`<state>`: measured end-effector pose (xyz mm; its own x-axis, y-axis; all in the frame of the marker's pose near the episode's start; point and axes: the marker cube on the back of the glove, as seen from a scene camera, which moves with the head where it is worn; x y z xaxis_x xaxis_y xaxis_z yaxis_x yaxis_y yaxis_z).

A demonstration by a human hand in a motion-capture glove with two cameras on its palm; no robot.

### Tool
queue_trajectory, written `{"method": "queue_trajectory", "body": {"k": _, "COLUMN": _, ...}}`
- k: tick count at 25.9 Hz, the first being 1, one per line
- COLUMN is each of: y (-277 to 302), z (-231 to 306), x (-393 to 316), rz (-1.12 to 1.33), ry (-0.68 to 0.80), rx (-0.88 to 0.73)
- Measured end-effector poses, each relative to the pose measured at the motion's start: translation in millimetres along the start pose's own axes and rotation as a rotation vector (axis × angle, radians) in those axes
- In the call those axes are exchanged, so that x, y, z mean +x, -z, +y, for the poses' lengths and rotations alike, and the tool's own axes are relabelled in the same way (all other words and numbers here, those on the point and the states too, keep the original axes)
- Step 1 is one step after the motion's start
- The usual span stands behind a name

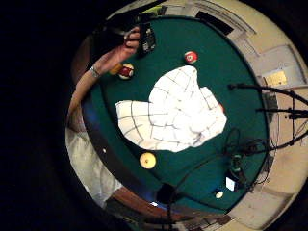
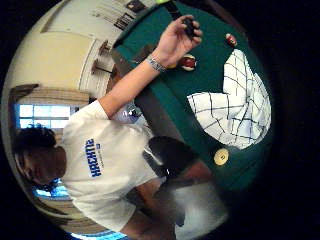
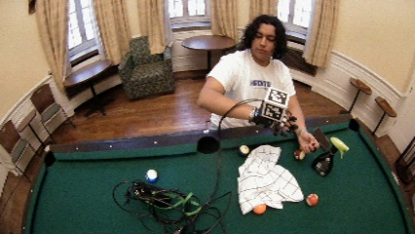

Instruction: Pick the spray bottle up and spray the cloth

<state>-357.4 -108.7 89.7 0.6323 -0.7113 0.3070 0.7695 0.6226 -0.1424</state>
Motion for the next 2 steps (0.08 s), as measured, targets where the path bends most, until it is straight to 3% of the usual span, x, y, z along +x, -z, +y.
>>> {"method": "queue_trajectory", "body": {"k": 2, "y": 2.1, "z": 3.5, "x": -1.9, "rz": 0.004, "ry": 0.007, "rx": 0.008}}
